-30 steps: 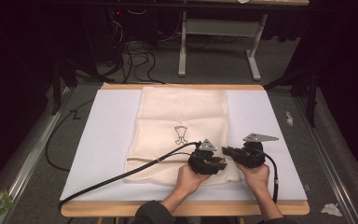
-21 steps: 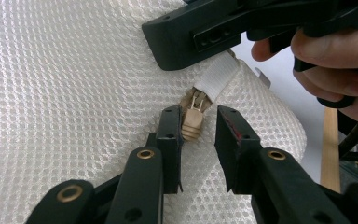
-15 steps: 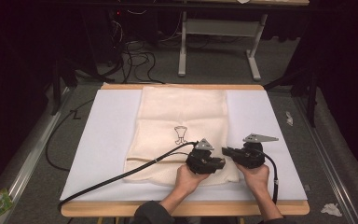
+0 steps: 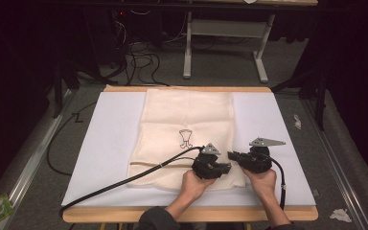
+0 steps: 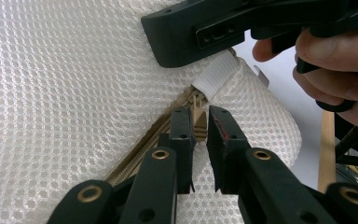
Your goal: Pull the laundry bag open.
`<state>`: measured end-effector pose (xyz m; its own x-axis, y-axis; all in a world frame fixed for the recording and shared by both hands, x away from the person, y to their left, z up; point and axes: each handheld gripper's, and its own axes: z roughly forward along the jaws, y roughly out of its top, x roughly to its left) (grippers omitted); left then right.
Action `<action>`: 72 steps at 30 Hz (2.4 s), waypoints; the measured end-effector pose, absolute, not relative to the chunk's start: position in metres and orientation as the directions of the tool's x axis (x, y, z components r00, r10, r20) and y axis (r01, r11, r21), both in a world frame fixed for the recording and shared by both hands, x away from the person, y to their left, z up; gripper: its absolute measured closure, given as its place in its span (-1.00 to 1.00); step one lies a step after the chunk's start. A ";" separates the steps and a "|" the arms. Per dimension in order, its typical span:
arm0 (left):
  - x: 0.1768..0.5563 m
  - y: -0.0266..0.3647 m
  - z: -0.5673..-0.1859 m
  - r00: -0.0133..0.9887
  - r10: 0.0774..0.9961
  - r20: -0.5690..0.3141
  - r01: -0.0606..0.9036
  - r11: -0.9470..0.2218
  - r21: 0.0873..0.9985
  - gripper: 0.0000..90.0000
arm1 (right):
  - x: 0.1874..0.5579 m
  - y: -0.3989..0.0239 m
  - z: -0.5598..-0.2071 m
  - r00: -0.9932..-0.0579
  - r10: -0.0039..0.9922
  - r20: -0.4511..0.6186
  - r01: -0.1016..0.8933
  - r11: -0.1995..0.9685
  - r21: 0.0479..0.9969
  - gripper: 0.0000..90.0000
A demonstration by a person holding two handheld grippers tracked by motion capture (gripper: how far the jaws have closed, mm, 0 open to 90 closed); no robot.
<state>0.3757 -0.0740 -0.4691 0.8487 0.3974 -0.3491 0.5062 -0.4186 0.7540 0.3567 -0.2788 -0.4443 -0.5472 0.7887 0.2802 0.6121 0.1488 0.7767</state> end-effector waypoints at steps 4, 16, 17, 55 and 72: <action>0.375 -0.074 -0.468 0.851 0.399 -0.341 0.501 -0.424 0.755 0.90 | 0.357 -0.279 -0.445 -0.548 0.788 0.280 0.613 0.150 0.776 0.96; 0.374 -0.072 -0.461 0.865 0.399 -0.305 0.471 -0.435 0.767 0.93 | 0.356 -0.281 -0.443 -0.551 0.792 0.263 0.600 0.157 0.784 0.96; 0.374 -0.071 -0.460 0.866 0.399 -0.300 0.467 -0.436 0.769 0.93 | 0.355 -0.281 -0.443 -0.551 0.793 0.261 0.599 0.158 0.785 0.96; 0.372 -0.064 -0.449 0.879 0.408 -0.247 0.437 -0.480 0.761 0.94 | 0.353 -0.281 -0.443 -0.577 0.785 0.225 0.582 0.202 0.788 0.97; 0.374 -0.055 -0.446 0.872 0.437 -0.221 0.434 -0.482 0.761 0.94 | 0.354 -0.286 -0.442 -0.563 0.794 0.228 0.589 0.193 0.785 0.97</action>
